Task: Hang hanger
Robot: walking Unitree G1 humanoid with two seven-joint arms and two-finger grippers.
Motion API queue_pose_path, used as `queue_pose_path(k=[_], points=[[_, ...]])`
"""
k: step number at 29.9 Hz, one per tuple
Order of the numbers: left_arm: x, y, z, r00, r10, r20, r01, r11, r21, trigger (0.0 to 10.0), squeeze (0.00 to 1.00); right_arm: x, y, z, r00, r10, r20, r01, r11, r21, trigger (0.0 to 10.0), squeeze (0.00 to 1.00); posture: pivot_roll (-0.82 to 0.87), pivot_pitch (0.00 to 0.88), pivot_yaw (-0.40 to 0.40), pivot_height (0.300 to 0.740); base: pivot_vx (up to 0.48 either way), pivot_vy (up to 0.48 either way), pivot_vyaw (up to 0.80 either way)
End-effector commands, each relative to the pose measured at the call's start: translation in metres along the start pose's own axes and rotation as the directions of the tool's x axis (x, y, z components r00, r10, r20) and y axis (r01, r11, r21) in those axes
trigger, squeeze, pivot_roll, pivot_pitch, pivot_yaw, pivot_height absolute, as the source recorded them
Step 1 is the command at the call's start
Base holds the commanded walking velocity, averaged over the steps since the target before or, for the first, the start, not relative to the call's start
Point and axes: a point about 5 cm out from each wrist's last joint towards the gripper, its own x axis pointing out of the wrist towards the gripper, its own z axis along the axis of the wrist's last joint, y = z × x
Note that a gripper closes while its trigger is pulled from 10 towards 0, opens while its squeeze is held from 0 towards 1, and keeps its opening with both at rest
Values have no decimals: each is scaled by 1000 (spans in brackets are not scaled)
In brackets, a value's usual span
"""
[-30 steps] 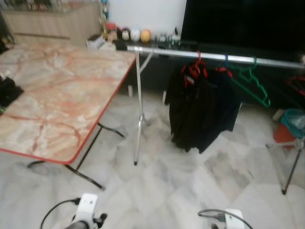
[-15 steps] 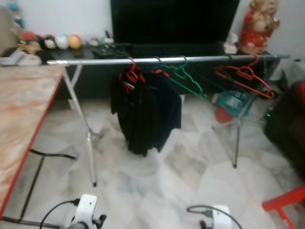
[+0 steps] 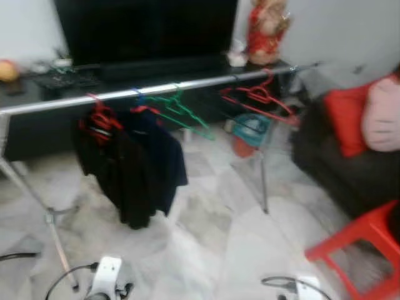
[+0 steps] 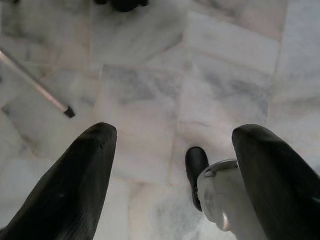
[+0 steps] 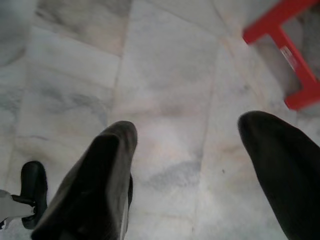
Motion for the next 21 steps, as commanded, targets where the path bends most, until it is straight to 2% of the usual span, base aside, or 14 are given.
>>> queue_pose_path(k=[1, 5, 7, 8, 13, 21], points=[[0, -4, -3, 1000, -12, -14, 12, 1000, 3, 10000, 0, -4, -17, -6, 999, -34, -13, 35, 999, 12, 10000, 0, 109, 0, -31, 740, 0, 0, -638], [0, -5, -3, 1000, -12, -13, 12, 1000, 4, 10000, 0, -4, -15, -8, 999, -30, -17, 30, 999, 12, 10000, 0, 108, 0, -30, 740, 0, 0, -638], [0, -5, -3, 1000, -15, -11, 15, 1000, 2, 10000, 0, 0, -6, -1, 1000, -20, -13, 20, 1000, 10, 10000, 0, 107, 0, -30, 740, 0, 0, -638], [0, -5, -3, 1000, -15, -11, 15, 1000, 2, 10000, 0, 0, -6, -1, 1000, -20, -13, 20, 1000, 10, 10000, 0, 107, 0, -30, 740, 0, 0, -638], [0, -7, -2, 1000, -24, -6, 24, 1000, 1, 10000, 0, 8, 22, 18, 1000, 9, 9, -9, 1000, 5, 10000, 0, 107, 0, -30, 740, 0, 0, -638], [1, -7, 0, 1000, -26, 3, 26, 1000, -1, 10000, 0, 7, 50, 16, 999, 38, 6, -38, 999, -5, 10000, 0, 108, 0, -28, 740, 0, 0, -637]])
